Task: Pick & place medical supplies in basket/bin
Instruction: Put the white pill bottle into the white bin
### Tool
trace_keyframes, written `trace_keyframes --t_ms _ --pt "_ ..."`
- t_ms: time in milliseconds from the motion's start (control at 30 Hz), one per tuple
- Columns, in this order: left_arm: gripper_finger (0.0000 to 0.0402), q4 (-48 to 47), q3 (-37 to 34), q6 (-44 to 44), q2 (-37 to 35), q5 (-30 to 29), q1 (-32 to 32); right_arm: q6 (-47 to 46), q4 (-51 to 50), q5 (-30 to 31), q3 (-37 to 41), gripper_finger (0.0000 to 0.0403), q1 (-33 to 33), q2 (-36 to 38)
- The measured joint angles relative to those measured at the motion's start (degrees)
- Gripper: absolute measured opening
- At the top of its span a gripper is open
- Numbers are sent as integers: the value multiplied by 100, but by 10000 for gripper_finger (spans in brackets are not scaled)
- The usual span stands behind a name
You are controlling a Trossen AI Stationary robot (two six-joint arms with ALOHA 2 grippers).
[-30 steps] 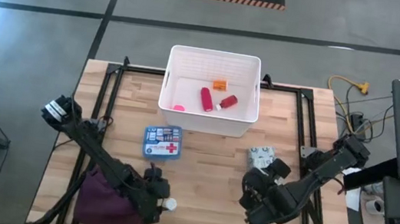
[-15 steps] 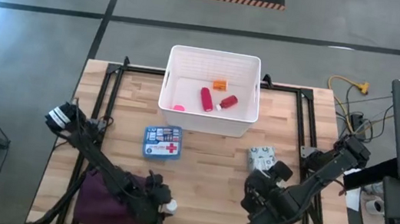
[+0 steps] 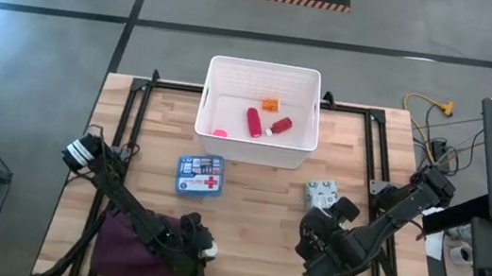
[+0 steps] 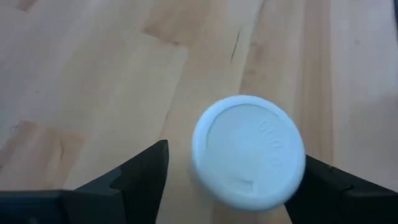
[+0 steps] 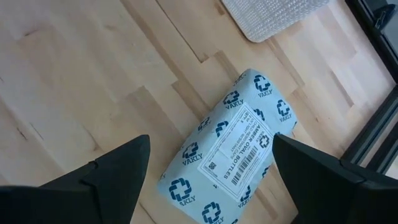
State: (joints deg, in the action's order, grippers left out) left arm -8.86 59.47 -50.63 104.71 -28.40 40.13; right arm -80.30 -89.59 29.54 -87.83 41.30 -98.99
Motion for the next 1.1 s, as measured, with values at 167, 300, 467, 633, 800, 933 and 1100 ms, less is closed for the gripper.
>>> trace_keyframes --t_ms 167,300,467,633,800,933,1100 --pt "183 -19 48 292 -153 3 -14 53 -12 2 0 329 -35 -1" --pt "146 -314 226 799 -454 -6 -126 21 -3 83 0 329 -62 1" --pt "152 -1680 814 1762 -1182 -232 -545 -252 -37 887 -213 329 81 82" --pt "180 -3511 1722 3017 -1640 -904 -1078 -328 -40 1060 -264 329 108 288" --pt "173 -4562 2357 4102 -2123 -1322 -2026 -406 -41 1473 -201 329 47 335" --pt "167 -4239 2804 5158 -2615 -995 -3178 -513 -42 1732 -155 329 -86 337" --pt "168 -3871 2850 5542 -3014 1970 -5612 -889 -43 1763 -20 329 -301 337"
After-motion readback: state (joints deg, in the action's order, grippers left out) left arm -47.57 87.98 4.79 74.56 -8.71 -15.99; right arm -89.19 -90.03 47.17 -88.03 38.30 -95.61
